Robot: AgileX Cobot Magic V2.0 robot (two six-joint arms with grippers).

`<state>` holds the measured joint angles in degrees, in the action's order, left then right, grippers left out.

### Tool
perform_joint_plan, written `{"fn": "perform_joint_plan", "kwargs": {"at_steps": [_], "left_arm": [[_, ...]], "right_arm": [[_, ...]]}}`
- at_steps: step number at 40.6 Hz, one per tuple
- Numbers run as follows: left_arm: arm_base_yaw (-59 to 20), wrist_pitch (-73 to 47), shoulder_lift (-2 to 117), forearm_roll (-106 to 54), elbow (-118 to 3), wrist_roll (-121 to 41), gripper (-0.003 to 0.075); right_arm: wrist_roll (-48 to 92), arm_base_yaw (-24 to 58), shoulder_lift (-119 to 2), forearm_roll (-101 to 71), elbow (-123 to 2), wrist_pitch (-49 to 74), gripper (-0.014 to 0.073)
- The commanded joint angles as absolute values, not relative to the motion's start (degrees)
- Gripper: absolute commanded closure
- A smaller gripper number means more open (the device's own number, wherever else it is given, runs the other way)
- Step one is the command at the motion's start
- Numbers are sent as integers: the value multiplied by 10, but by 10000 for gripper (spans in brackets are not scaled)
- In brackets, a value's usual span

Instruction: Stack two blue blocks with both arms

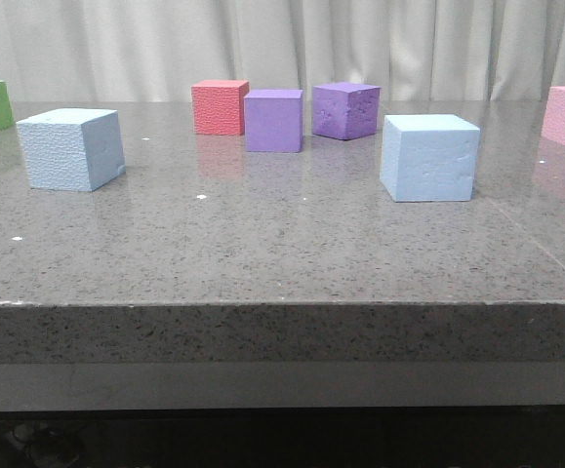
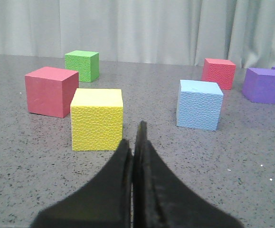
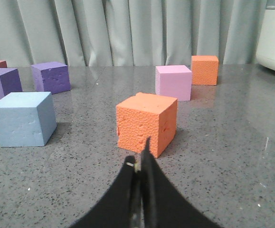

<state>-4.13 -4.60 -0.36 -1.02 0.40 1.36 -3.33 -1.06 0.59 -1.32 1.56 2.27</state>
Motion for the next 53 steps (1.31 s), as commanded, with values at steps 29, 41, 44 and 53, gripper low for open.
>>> {"fn": "perform_joint_plan", "kwargs": {"at_steps": [29,41,44,53], "left_arm": [[-41,0,-18,-15,24,14,739],[-41,18,-18,-15,24,14,739],[-41,22,-18,-16,15,14,739],[-41,-63,-9,-29,-121,14,739]], "right_arm": [[-33,-11,17,-8,15,-28,610],[-33,-11,17,-8,15,-31,610],[-33,-11,17,-12,10,-31,610],[-33,-11,16,-18,-79,10,610]]}}
